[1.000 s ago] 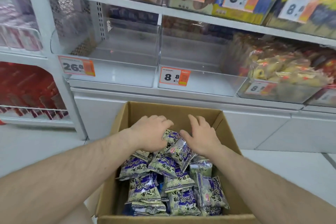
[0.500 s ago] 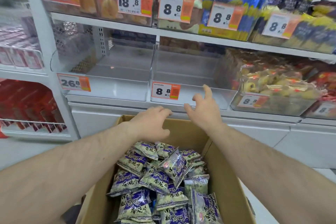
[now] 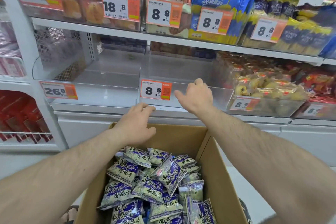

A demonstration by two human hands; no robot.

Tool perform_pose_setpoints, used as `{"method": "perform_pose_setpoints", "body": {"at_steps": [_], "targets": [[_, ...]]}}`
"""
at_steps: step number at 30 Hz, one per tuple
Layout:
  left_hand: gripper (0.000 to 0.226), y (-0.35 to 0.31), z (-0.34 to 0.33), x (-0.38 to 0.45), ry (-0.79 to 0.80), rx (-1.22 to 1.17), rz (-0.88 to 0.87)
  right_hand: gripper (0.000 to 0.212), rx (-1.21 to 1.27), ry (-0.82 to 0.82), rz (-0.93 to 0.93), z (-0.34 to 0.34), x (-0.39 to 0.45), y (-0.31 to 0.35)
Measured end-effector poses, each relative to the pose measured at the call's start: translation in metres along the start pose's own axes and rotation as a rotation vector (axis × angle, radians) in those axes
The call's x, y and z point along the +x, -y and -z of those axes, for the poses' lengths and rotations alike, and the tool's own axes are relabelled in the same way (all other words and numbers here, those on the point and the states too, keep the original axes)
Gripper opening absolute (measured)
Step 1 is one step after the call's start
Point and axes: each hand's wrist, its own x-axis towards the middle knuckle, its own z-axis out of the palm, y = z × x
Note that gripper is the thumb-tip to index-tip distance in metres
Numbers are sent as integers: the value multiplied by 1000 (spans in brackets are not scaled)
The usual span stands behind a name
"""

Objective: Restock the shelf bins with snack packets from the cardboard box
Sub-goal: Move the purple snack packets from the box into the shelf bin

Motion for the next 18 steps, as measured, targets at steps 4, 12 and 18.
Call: {"method": "perform_pose_setpoints", "body": {"at_steps": [4,12,18], "targets": [[68,-7,3,-7,-131,64,-31,53,26,-42,37,4,-31,-5],[62,-19,0,-17,-149,229,-175,43,72,-8,72,-2,-80,-21],[64,-17,-3,-30,-47,253,-224,28,191,-245,275,-4,-109,-25]]}}
